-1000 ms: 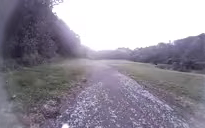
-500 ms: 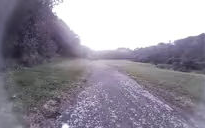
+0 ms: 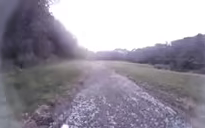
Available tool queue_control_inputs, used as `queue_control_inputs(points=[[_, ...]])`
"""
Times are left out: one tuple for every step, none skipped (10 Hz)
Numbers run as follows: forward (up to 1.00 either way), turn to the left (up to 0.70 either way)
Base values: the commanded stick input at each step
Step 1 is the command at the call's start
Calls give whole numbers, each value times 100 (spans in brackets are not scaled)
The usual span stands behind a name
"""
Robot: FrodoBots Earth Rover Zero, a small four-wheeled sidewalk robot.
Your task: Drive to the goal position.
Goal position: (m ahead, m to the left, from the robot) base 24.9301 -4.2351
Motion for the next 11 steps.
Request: queue_control_inputs(points=[[70,-15],[70,-22],[70,-29],[70,-32],[70,-11],[70,0],[70,0],[37,0],[0,0],[0,0],[0,0]])
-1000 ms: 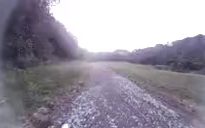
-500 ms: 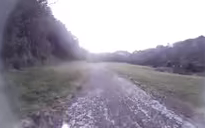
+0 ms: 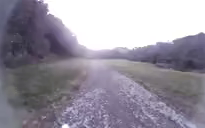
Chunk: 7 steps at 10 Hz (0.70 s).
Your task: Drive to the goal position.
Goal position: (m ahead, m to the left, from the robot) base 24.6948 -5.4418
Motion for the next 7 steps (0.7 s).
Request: queue_control_inputs(points=[[0,0],[70,0],[70,0],[70,0],[70,0],[70,0],[70,0]])
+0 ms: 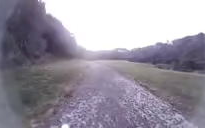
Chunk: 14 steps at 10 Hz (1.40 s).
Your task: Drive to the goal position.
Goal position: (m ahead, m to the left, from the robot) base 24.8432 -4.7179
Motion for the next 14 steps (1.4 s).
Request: queue_control_inputs(points=[[70,0],[70,0],[70,0],[70,0],[70,0],[70,0],[70,0],[70,0],[70,0],[70,0],[70,0],[70,0],[70,0],[70,0]])
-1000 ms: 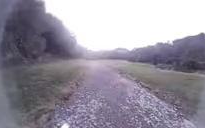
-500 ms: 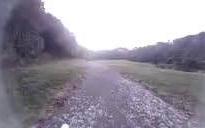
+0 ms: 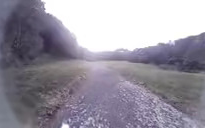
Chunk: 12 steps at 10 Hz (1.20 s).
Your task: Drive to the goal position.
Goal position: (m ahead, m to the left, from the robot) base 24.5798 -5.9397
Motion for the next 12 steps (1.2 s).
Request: queue_control_inputs(points=[[70,0],[70,0],[70,0],[70,0],[70,0],[70,0],[38,0],[8,0],[18,0],[40,0],[70,0],[70,0]])
